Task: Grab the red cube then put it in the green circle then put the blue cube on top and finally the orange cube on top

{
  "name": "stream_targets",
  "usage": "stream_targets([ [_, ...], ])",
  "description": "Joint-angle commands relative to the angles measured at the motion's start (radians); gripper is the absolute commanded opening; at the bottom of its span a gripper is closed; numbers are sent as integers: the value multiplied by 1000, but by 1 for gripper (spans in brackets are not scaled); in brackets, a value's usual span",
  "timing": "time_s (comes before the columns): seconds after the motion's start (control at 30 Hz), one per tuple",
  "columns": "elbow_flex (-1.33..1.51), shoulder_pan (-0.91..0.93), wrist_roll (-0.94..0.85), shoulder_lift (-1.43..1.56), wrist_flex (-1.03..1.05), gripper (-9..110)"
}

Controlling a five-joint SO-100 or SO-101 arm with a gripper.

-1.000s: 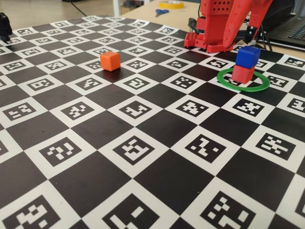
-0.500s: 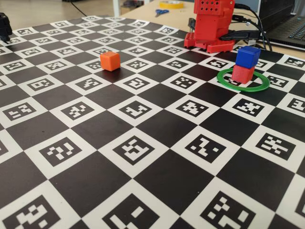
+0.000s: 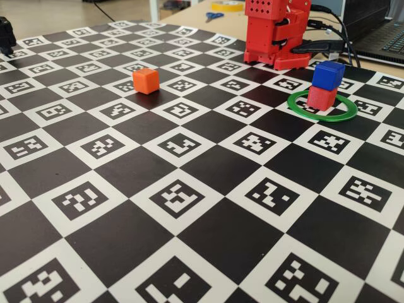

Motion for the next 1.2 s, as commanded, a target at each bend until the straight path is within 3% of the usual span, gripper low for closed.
stream_targets([
  [0.0, -98, 92, -104, -28, 100, 39],
  [0.2, -110, 175, -275, -112, 94, 38],
  [0.43, 17, 202, -341, -143, -8, 38],
  [1.17, 336, 232, -282, -118, -414, 39],
])
